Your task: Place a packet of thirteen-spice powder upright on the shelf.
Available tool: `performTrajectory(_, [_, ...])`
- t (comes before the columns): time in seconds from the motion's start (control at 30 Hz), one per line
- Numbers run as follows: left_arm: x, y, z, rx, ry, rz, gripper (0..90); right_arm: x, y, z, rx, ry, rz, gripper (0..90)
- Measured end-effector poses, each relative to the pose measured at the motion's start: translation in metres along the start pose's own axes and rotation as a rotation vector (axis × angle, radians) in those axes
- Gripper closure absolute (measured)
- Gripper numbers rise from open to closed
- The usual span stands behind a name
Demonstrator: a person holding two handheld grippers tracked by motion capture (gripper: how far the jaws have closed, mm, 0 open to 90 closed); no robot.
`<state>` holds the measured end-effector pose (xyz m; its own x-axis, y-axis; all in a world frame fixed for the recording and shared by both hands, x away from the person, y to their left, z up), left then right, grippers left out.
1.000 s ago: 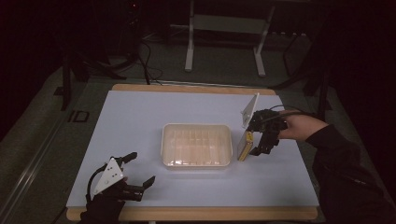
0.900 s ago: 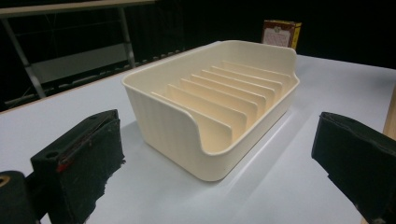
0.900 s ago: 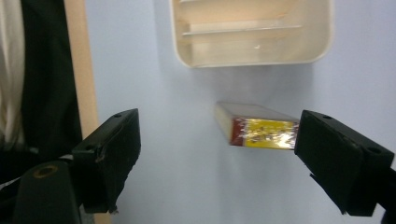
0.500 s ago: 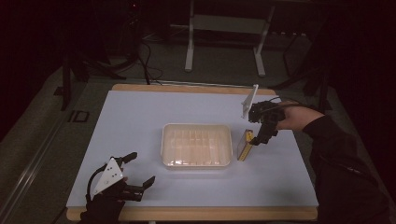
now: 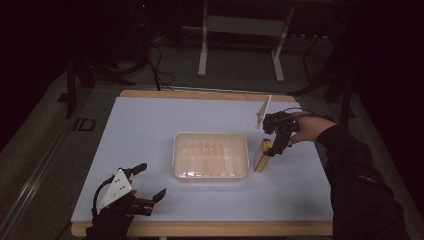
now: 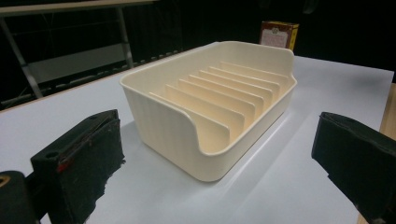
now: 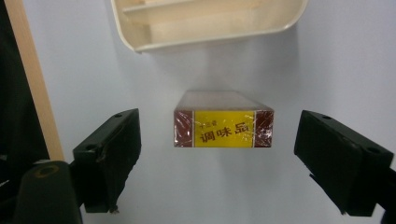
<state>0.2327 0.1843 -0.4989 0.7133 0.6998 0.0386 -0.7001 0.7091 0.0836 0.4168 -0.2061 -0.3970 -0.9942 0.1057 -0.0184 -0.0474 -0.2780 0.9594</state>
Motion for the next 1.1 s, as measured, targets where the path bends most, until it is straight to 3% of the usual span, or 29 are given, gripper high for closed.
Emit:
performTrajectory(0.53, [0.000, 0.000, 0.000, 0.004, 0.002, -0.002, 2.1, -0.010, -0.026, -0.010, 0.024, -0.025, 0.041, 21.0])
performTrajectory(0.7, [0.000, 0.000, 0.000, 0.004, 0.002, -0.002, 2.1, -0.012, -0.030, -0.010, 0.038, -0.027, 0.051, 23.3])
performTrajectory(0.77, [0.000, 0.000, 0.000, 0.000, 0.003, 0.001, 2.1, -0.012, -0.032, -0.010, 0.050, -0.025, 0.064, 28.5])
performTrajectory(1.1, [0.001, 0.000, 0.000, -0.002, 0.006, 0.003, 2.1, -0.012, -0.032, -0.010, 0.066, -0.005, 0.067, 31.5])
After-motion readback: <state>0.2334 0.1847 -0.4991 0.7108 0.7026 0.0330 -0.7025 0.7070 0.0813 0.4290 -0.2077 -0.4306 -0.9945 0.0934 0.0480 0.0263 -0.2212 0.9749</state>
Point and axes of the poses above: each handheld gripper's, and its own axes: y roughly backward along the jaws, z roughly out of its top, x roughly to its left, the point moved 3 cm from there along -y, roughly forward along the jaws, and after that the axes turned 9 degrees about -x, right-handed, at the moved point
